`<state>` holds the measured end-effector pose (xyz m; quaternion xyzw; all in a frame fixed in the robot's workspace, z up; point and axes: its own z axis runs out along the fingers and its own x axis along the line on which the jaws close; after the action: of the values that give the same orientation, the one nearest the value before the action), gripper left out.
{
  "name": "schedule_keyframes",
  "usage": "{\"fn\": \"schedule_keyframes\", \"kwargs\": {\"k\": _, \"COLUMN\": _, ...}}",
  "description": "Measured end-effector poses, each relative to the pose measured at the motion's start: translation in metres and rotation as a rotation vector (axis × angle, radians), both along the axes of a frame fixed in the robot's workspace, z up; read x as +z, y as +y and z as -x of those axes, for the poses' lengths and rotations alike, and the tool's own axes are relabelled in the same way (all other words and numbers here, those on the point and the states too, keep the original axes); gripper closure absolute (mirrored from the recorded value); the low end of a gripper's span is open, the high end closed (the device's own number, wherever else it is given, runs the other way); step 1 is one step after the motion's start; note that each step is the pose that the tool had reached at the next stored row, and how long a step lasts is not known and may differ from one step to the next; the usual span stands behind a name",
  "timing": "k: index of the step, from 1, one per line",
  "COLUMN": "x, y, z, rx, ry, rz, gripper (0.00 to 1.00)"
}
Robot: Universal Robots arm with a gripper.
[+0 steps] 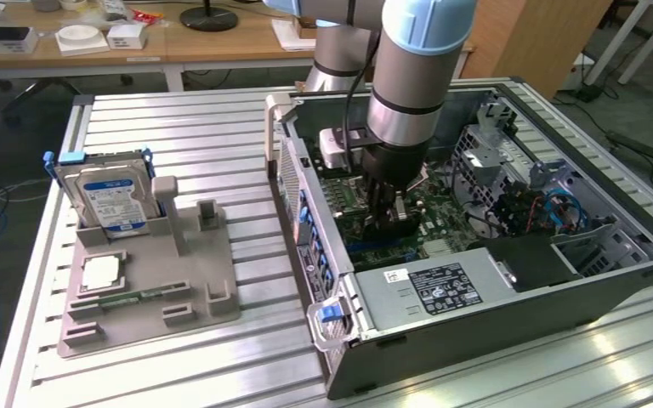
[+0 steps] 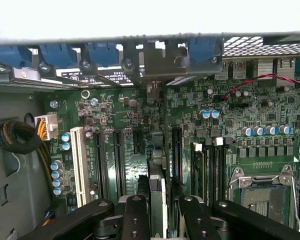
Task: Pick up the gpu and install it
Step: 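Insert the gpu into the slot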
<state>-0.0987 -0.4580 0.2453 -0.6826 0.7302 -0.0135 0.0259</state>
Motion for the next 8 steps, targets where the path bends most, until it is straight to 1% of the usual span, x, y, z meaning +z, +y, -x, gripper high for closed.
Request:
{"fn": "schedule_keyframes", "kwargs": {"k": 5, "x": -0.0029, "y": -0.0004, "z": 0.0011, "rx": 0.0, "ry": -0.0001, "rz": 0.0001, "gripper": 0.73}}
{"fn": "schedule_keyframes", "kwargs": {"k": 8, "x": -0.0029, "y": -0.0004, "z": 0.0012, "rx": 0.0, "ry": 0.0001, "rz": 0.0001, "gripper": 0.73}}
